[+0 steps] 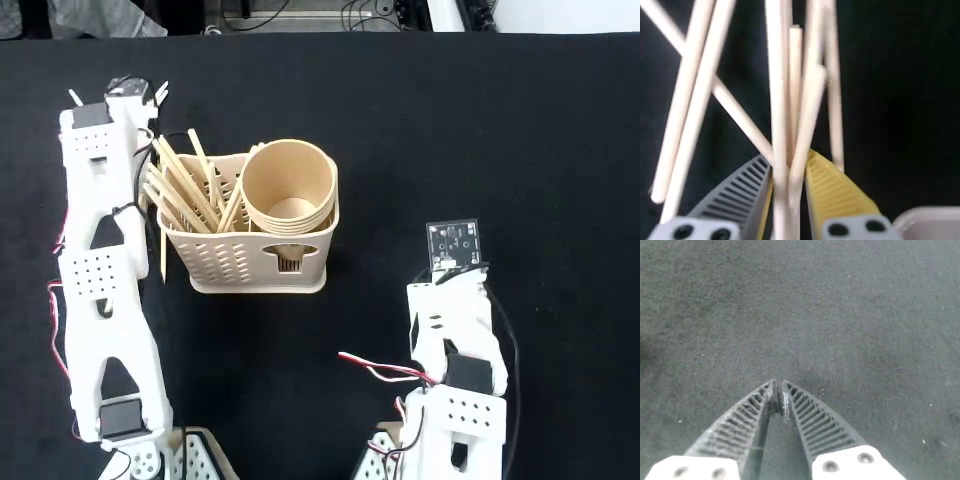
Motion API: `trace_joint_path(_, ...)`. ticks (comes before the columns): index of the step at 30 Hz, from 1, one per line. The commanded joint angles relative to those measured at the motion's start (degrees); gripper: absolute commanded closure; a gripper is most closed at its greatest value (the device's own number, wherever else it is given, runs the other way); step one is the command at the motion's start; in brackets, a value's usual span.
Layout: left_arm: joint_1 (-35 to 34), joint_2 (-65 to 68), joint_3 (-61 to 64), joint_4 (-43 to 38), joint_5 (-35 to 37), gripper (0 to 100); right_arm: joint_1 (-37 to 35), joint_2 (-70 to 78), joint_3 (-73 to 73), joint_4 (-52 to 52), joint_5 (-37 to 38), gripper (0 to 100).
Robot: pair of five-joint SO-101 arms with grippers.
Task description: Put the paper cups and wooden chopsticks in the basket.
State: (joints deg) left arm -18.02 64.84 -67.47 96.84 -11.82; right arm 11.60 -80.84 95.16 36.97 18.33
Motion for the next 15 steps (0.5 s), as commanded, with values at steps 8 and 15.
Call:
trace_joint_path(8, -1.5, -0.7, -0.8, 4.2, -1.2, 97, 0.4, -0.8, -0.3, -0.7, -0.3, 98.6)
trace_joint_path(15, -1.3, -17.4, 19.9, 4.2, -1.1, 97, 0.4, -0.8, -0.3, -0.9, -0.3, 98.6)
